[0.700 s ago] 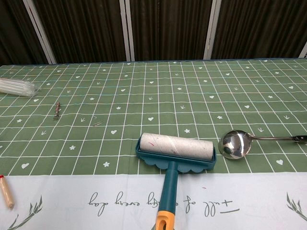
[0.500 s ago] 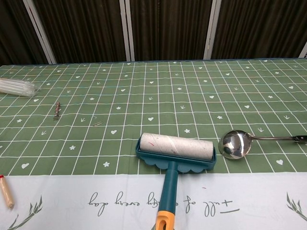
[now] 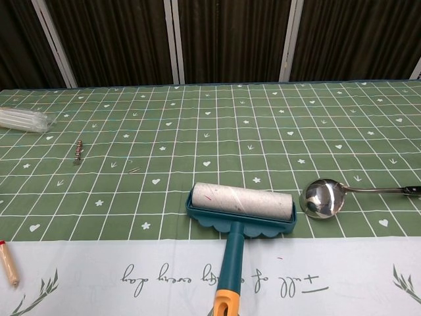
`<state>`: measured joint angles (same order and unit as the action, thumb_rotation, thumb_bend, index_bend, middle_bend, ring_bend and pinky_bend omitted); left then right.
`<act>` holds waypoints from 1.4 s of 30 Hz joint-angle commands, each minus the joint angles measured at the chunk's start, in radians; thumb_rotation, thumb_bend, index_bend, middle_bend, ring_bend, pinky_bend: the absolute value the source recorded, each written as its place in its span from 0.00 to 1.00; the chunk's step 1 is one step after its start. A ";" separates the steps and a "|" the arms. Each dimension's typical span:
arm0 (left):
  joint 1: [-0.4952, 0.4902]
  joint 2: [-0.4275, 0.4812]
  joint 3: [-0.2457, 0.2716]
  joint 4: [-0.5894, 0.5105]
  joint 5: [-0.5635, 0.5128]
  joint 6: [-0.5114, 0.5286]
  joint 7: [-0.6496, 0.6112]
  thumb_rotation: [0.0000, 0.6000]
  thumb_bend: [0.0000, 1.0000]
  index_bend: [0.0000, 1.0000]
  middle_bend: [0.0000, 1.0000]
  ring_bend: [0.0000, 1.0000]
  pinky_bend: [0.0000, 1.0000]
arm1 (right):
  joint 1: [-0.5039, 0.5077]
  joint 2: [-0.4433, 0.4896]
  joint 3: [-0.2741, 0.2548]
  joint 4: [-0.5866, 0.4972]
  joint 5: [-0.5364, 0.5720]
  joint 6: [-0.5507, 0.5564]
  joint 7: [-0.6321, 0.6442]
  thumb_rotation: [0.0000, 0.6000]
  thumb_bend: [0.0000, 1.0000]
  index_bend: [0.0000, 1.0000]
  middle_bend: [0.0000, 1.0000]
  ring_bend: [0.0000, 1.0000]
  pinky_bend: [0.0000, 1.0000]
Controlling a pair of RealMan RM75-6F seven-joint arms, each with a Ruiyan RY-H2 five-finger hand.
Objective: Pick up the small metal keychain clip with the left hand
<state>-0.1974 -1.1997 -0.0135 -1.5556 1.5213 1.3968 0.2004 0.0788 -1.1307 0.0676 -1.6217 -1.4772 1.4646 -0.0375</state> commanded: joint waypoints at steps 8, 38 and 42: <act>-0.158 0.013 -0.037 0.142 0.035 -0.186 -0.057 1.00 0.14 0.15 0.00 0.00 0.00 | 0.000 0.003 -0.001 -0.005 0.004 -0.006 0.001 1.00 0.11 0.11 0.00 0.00 0.13; -0.652 -0.502 0.070 1.152 0.214 -0.569 -0.474 1.00 0.24 0.47 0.00 0.00 0.00 | -0.012 0.021 0.010 -0.013 0.046 -0.012 0.025 1.00 0.11 0.11 0.00 0.00 0.13; -0.668 -0.527 0.087 1.193 0.216 -0.583 -0.490 1.00 0.25 0.47 0.00 0.00 0.00 | -0.013 0.023 0.011 -0.013 0.048 -0.012 0.035 1.00 0.11 0.11 0.00 0.00 0.13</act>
<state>-0.8589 -1.7192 0.0670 -0.3706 1.7356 0.8199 -0.2826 0.0661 -1.1076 0.0784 -1.6343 -1.4290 1.4526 -0.0023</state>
